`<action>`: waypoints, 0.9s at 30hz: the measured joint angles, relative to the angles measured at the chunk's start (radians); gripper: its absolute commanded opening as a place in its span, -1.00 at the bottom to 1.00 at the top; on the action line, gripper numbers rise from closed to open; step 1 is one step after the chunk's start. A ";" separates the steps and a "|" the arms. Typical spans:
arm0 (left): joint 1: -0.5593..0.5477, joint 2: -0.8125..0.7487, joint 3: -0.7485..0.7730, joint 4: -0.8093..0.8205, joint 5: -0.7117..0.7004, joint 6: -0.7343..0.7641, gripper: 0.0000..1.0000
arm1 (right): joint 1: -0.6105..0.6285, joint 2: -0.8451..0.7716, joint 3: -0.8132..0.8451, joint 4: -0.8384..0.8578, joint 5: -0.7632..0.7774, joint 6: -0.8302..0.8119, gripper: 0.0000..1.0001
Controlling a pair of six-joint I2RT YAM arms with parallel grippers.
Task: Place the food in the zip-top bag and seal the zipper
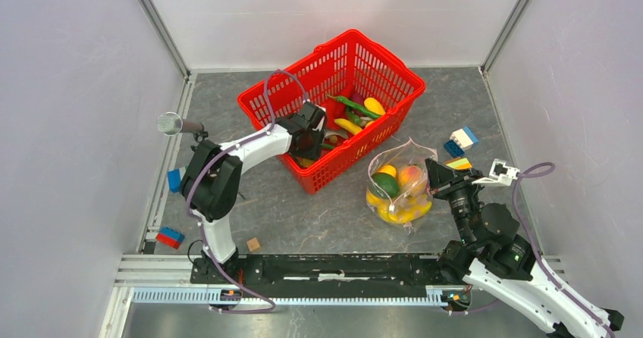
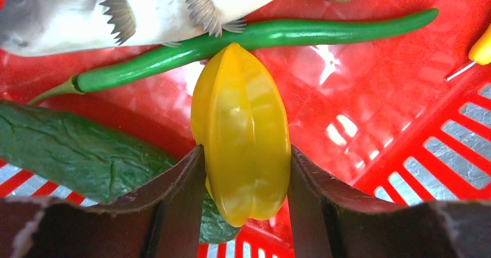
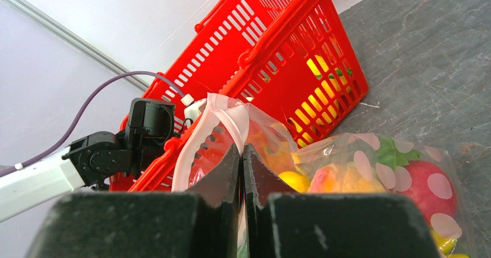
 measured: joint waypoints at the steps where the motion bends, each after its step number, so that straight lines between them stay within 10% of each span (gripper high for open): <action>1: 0.000 -0.007 -0.003 -0.004 -0.001 0.000 -0.10 | 0.000 0.000 0.000 0.000 0.000 0.000 -0.85; 17: 0.000 -0.367 0.007 -0.042 0.082 0.023 -0.10 | 0.000 0.010 0.000 0.009 -0.004 -0.003 -0.86; 27: 0.000 -0.611 0.004 0.059 0.372 0.027 -0.11 | 0.000 0.050 0.000 0.037 -0.047 -0.014 -0.87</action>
